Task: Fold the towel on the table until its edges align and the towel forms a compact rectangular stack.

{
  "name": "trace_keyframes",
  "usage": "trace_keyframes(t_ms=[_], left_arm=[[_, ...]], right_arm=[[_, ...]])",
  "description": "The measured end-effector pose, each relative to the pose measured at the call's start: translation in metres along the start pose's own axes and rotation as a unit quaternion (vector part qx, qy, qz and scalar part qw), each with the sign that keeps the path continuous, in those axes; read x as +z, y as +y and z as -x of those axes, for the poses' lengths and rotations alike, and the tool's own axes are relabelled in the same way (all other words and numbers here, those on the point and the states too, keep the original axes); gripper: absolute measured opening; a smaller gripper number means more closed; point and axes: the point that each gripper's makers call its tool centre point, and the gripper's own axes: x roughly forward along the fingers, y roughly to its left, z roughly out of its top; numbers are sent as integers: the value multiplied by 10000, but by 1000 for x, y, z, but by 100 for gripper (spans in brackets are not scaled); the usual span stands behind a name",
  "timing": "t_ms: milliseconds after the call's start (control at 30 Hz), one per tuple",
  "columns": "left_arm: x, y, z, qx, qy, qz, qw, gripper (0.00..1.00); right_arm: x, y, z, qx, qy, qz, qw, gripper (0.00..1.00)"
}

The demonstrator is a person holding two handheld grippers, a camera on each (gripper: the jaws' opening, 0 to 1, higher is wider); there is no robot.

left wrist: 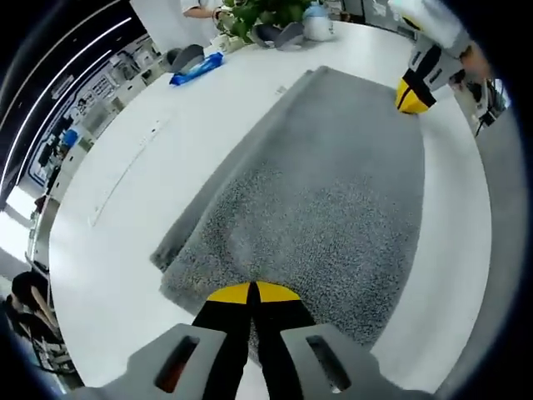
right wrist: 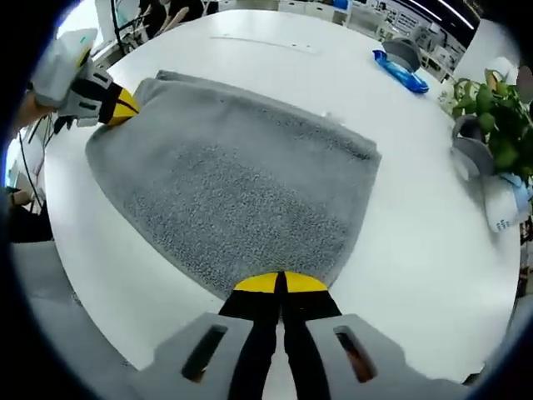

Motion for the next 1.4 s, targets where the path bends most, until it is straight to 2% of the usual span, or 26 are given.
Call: trace_keyframes(t_ms=[167,267,400,567,767,967,1167,1400], left_arm=[[-6,-8,6,-49,43,-35,10000,1],[-10,-12,9,-81,81,0,9999,1],[-15,-18,12,-137,129,140,9997,1],[-19,-27,17,-85,196,95,9997,1],[-25,-38,23,75,257,-140,9995,1],[-29,-48,28,166,428,-562,9974,1],[-34,-52,32,126,405,-231,9988,1],[-38,-62,37,115,346,-54,9993,1]], right_arm=[[0,0,-1,125,165,-52,9998,0],[-1,1,-1,169,305,197,9992,0],[-1,0,-2,259,402,202,9987,0],[-1,0,-1,346,476,159,9981,0],[-1,0,-2,369,472,425,9973,0],[1,0,-2,361,581,501,9964,0],[5,-2,-3,239,557,827,9947,0],[9,-5,-5,280,566,841,9944,0]])
